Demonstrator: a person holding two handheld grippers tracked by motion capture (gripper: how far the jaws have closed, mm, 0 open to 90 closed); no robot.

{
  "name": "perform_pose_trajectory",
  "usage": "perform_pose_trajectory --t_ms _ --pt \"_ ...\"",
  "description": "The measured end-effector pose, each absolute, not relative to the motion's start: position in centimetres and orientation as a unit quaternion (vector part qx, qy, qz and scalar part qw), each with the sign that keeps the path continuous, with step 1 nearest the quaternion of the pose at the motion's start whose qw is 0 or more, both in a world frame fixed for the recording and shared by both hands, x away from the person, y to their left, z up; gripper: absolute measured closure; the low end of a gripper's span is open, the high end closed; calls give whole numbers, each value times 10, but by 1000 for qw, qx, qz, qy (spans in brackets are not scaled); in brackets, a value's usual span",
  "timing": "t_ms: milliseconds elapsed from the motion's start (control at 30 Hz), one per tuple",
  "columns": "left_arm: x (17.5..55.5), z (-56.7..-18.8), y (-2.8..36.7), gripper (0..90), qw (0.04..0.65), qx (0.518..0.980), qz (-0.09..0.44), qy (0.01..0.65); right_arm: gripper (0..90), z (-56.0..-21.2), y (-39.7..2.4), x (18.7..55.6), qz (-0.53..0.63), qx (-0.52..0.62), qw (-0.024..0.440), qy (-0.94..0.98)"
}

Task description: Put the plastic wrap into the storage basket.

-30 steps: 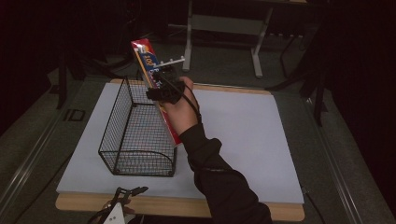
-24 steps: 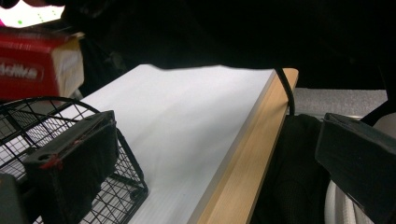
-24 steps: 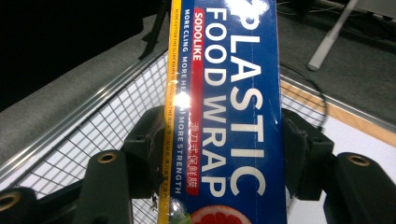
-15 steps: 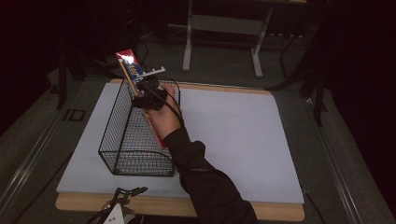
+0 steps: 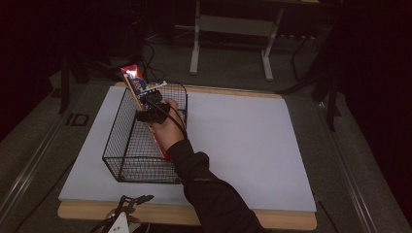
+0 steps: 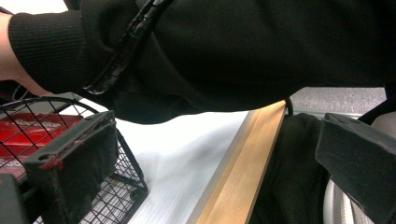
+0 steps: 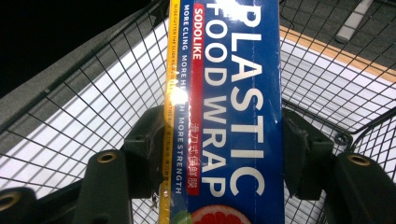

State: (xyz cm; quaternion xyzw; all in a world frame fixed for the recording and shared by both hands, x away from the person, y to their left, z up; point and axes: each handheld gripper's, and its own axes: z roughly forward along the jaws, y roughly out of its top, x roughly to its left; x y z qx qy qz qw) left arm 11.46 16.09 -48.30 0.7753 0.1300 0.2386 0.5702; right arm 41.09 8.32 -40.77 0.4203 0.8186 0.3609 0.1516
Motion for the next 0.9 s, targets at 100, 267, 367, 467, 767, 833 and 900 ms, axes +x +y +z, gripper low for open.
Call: perform_pose_trajectory --t_ms 100,267,367,467,767,833,900 --pt "115 -483 160 1 570 776 237 130 393 -411 81 412 360 426 144 817" --pt "115 -483 160 1 571 776 235 131 390 -420 81 413 341 423 147 827" --pt "116 -484 160 1 569 777 234 131 389 -428 80 414 328 428 138 831" --pt "116 -484 160 1 570 777 233 130 388 -432 77 415 327 432 139 829" --pt "116 -484 160 1 569 778 232 130 328 -425 73 415 338 427 131 829" --pt "116 -484 160 1 568 779 231 130 267 -420 71 413 345 420 129 830" --pt "116 -485 160 1 568 779 231 131 147 -416 69 411 348 403 112 839"
